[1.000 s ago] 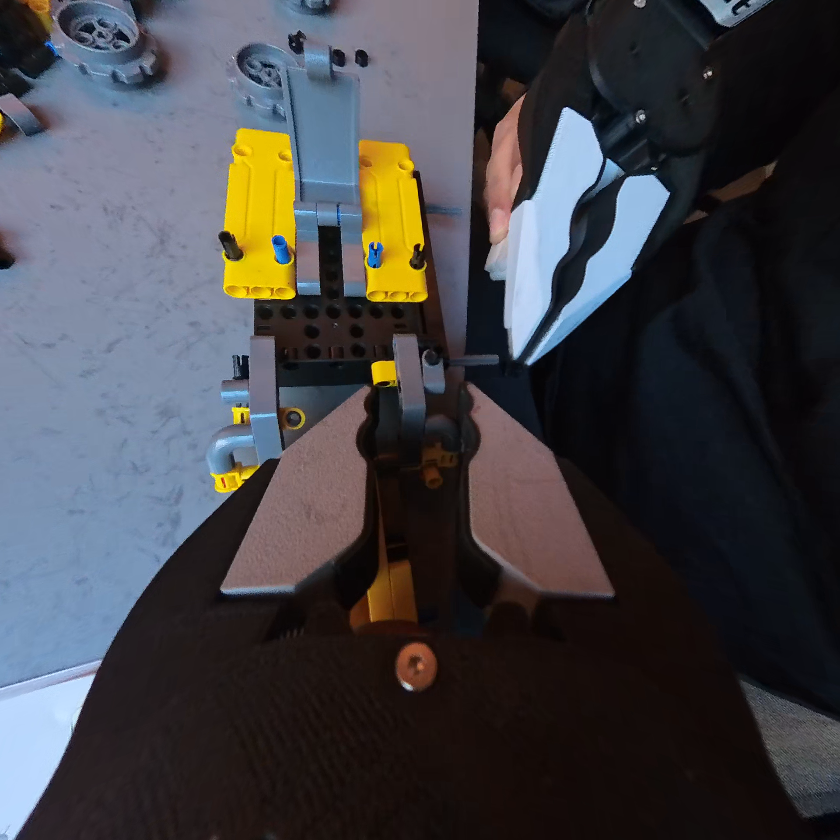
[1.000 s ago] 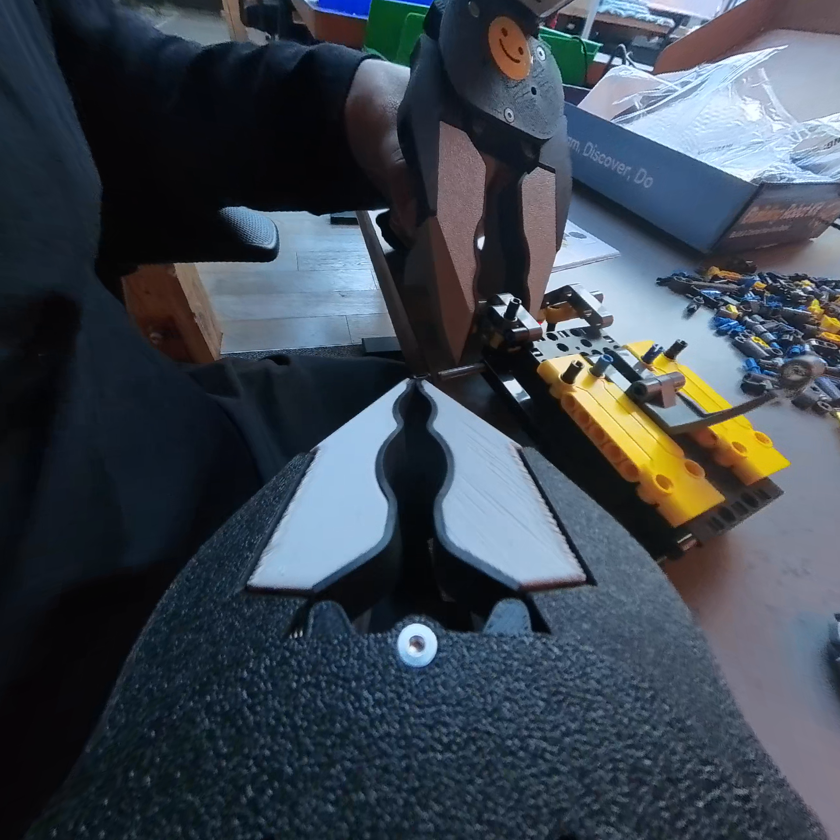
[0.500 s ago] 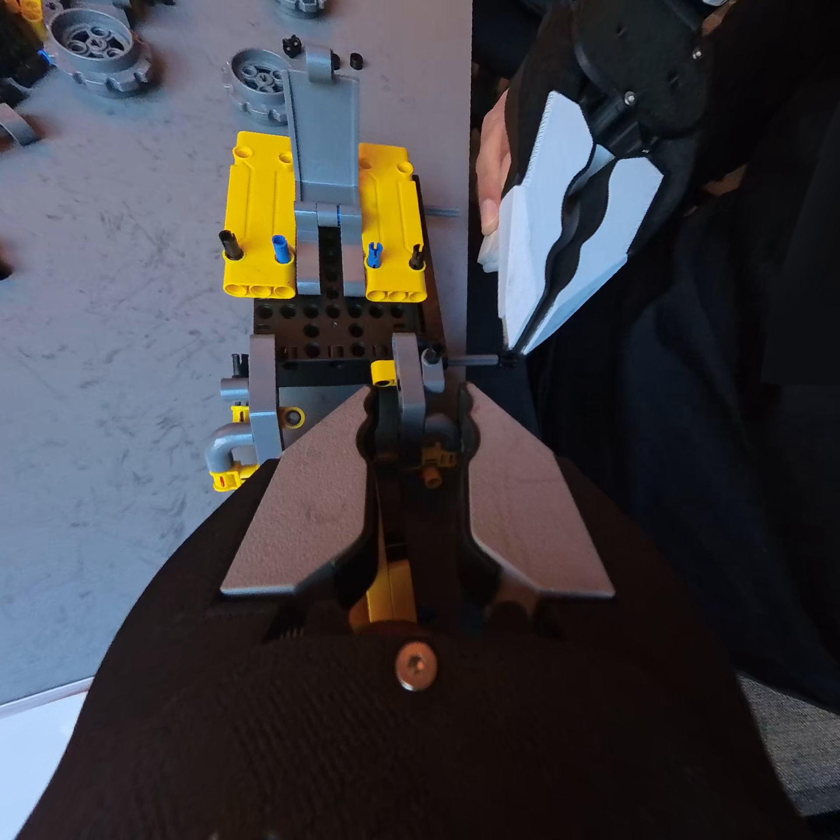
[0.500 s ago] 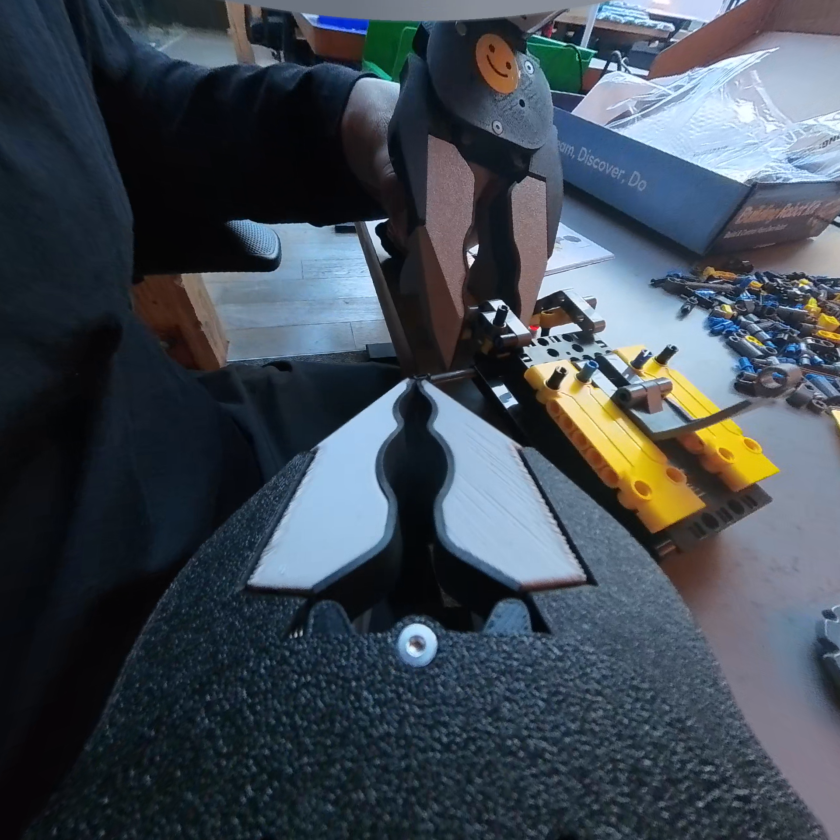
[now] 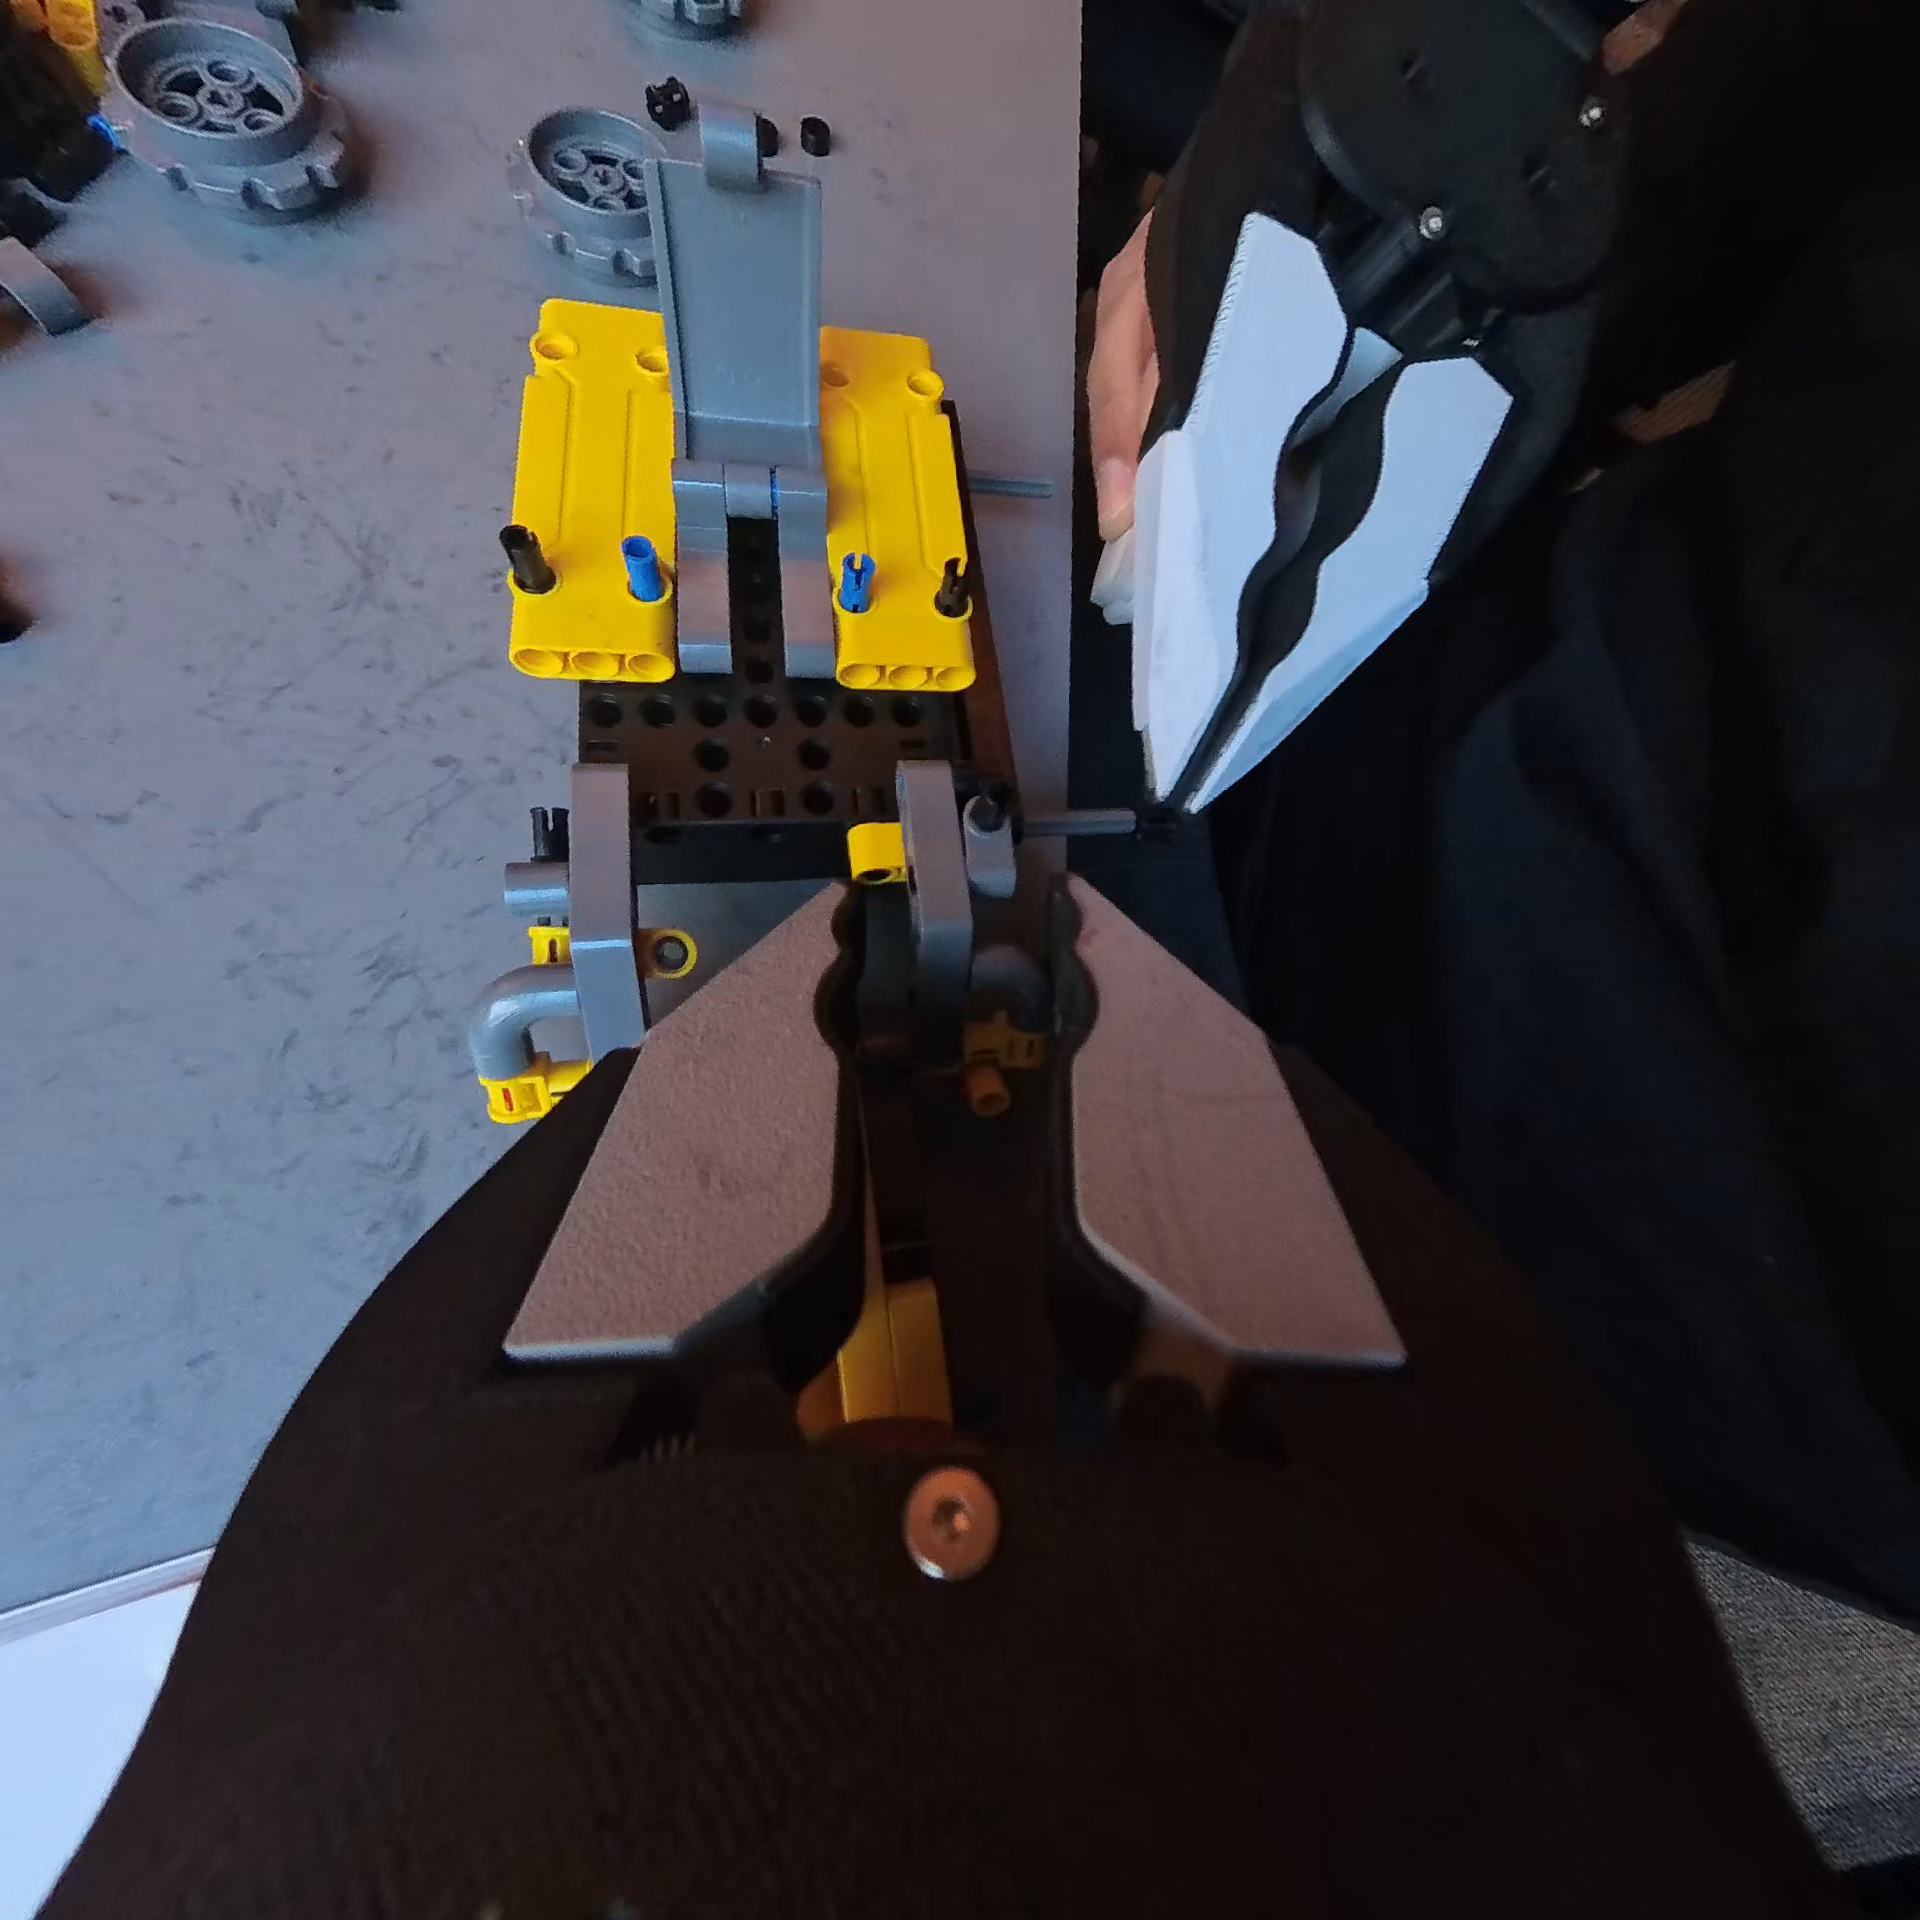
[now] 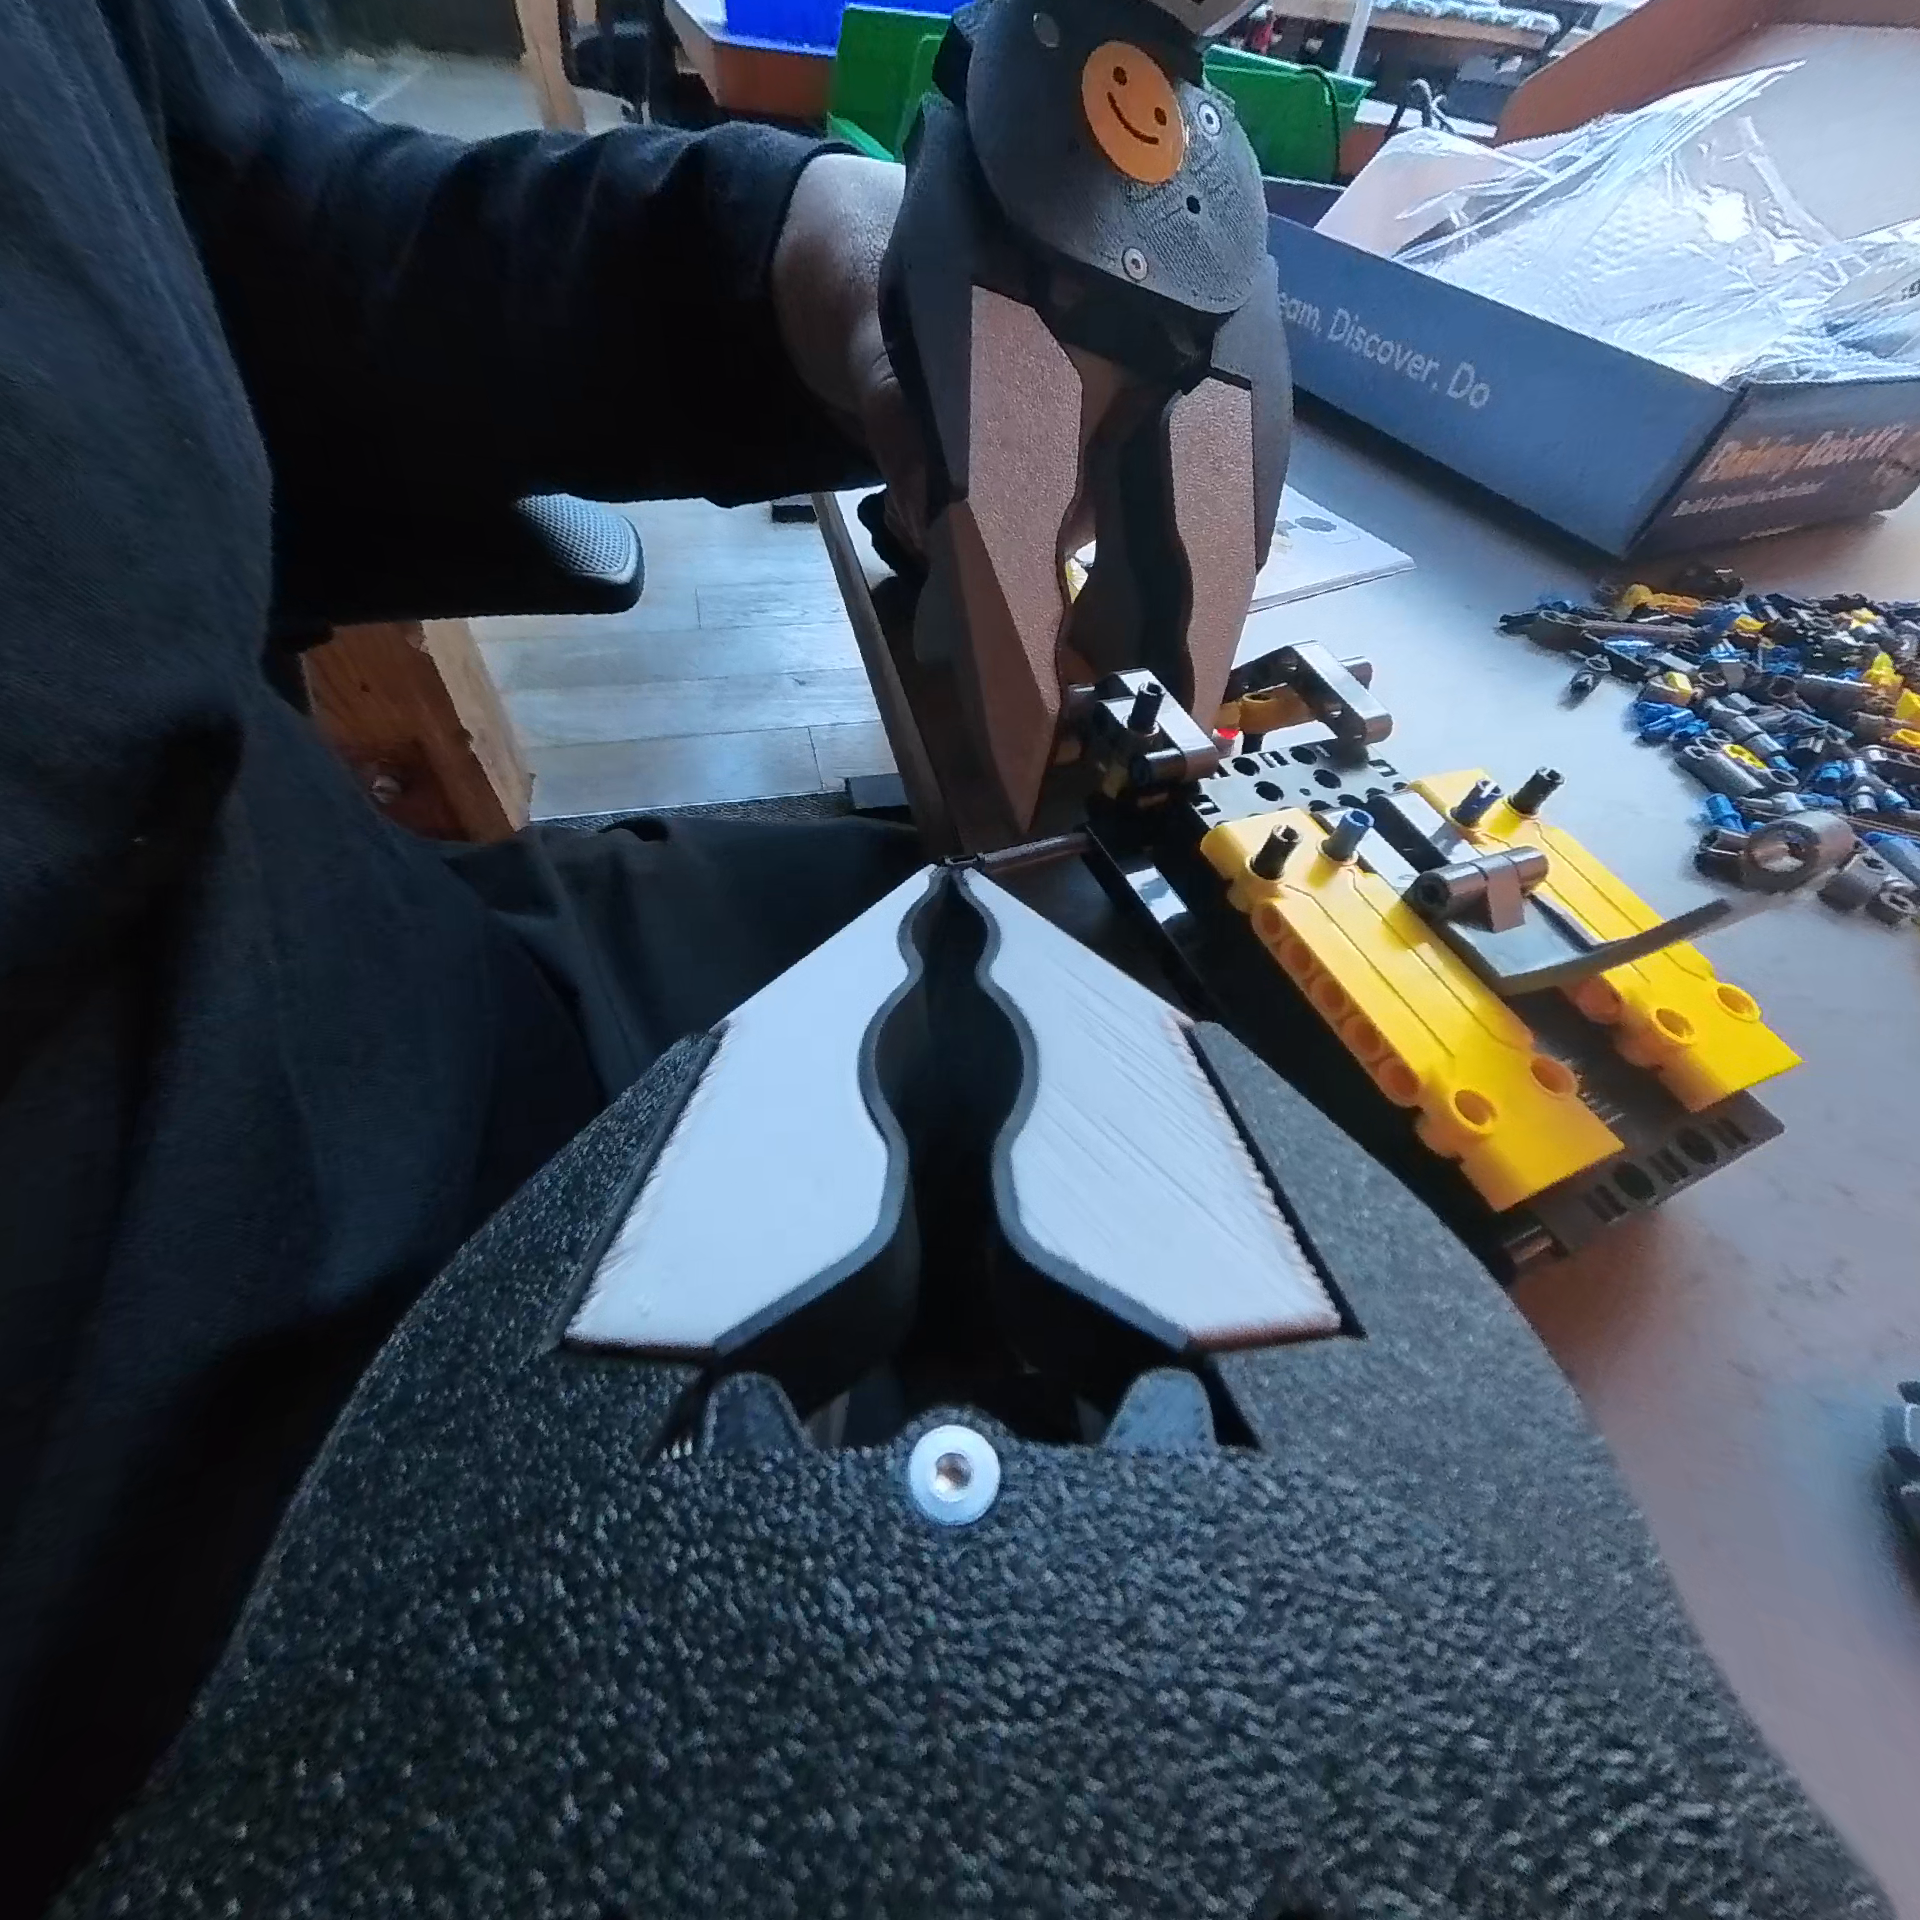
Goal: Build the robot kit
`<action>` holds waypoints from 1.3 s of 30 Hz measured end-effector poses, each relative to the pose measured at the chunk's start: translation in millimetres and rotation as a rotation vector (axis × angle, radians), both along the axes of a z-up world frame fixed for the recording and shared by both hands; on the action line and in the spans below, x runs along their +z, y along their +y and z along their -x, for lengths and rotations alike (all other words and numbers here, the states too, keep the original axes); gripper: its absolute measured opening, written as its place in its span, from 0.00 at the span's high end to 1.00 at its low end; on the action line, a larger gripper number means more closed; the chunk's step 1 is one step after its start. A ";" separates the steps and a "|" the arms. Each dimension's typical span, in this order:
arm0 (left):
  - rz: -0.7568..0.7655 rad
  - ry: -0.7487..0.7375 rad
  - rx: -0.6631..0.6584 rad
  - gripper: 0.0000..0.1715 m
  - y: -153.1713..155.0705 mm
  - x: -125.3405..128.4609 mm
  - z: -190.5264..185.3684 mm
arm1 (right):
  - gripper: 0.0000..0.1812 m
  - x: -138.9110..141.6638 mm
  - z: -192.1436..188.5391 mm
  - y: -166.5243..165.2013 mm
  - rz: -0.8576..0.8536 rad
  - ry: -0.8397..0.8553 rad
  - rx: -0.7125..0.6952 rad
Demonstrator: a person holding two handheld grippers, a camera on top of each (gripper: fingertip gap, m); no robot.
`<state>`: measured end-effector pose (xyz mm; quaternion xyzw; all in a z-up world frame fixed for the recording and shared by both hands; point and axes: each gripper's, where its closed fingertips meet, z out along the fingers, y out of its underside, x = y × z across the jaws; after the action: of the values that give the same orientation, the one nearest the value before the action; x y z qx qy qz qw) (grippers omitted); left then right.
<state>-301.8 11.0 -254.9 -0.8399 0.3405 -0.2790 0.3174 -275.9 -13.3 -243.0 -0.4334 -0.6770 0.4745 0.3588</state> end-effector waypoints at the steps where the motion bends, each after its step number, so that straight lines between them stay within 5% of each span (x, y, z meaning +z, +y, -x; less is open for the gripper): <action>1: 0.000 -0.001 0.000 0.82 0.1 0.1 0.1 | 1.00 -0.2 0.1 0.2 0.001 0.000 0.000; 39: -0.018 0.032 0.048 0.82 5.9 -1.9 2.2 | 1.00 -0.6 3.9 7.3 -0.024 -0.002 -0.078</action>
<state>-304.1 17.0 -256.8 -0.8494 0.3276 -0.2550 0.3259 -279.7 -6.0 -243.6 -0.4555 -0.6657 0.4514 0.3815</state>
